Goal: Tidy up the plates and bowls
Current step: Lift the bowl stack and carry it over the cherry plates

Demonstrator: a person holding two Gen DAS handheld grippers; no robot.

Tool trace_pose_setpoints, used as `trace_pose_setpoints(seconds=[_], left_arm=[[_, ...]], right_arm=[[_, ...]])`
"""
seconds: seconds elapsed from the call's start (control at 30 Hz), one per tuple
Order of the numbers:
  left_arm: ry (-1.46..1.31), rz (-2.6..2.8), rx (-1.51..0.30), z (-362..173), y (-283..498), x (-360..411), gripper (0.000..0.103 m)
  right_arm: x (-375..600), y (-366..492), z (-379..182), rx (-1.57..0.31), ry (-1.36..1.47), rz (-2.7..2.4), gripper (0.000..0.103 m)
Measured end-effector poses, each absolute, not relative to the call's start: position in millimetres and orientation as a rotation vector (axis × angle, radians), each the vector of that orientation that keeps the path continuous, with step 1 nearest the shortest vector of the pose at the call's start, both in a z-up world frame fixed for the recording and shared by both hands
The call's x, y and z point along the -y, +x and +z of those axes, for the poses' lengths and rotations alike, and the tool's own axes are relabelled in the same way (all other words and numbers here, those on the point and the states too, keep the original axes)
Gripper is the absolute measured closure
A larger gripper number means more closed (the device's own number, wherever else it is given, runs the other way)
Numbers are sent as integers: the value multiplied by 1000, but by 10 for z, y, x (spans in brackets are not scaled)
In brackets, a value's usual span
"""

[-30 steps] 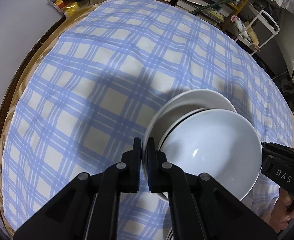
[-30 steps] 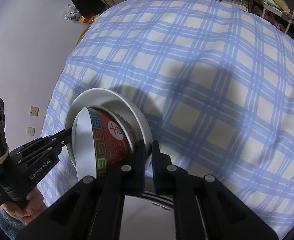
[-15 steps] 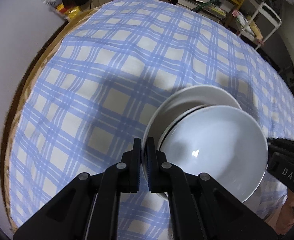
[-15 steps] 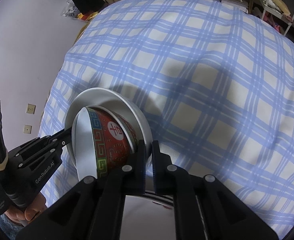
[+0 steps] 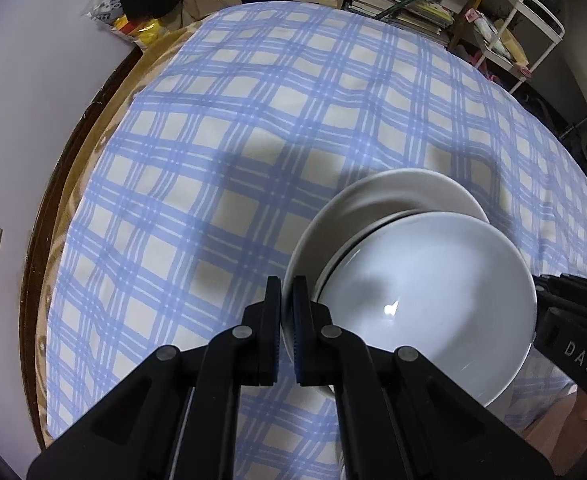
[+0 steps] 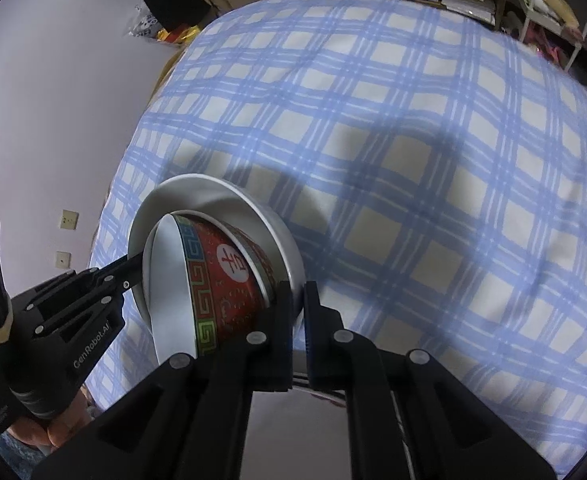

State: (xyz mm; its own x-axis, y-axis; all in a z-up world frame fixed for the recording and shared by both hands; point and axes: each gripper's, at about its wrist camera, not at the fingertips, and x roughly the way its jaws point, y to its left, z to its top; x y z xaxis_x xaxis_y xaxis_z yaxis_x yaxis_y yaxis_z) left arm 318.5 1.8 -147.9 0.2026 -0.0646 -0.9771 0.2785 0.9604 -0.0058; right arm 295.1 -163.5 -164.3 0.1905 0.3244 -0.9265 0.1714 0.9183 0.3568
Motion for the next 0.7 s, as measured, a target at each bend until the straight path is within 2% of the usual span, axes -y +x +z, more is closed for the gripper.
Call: trace_pose_setpoints(seconds=[0.33,0.7], left_arm=[[193,-246,-1321,-1069,3071,-5,100],[100,-221,-1324,-905,2257,73,100]], right_arm=[[1636,2855,-1246,-1385,430,94,93],[1760,2146,-957,-1376,392,87,93]])
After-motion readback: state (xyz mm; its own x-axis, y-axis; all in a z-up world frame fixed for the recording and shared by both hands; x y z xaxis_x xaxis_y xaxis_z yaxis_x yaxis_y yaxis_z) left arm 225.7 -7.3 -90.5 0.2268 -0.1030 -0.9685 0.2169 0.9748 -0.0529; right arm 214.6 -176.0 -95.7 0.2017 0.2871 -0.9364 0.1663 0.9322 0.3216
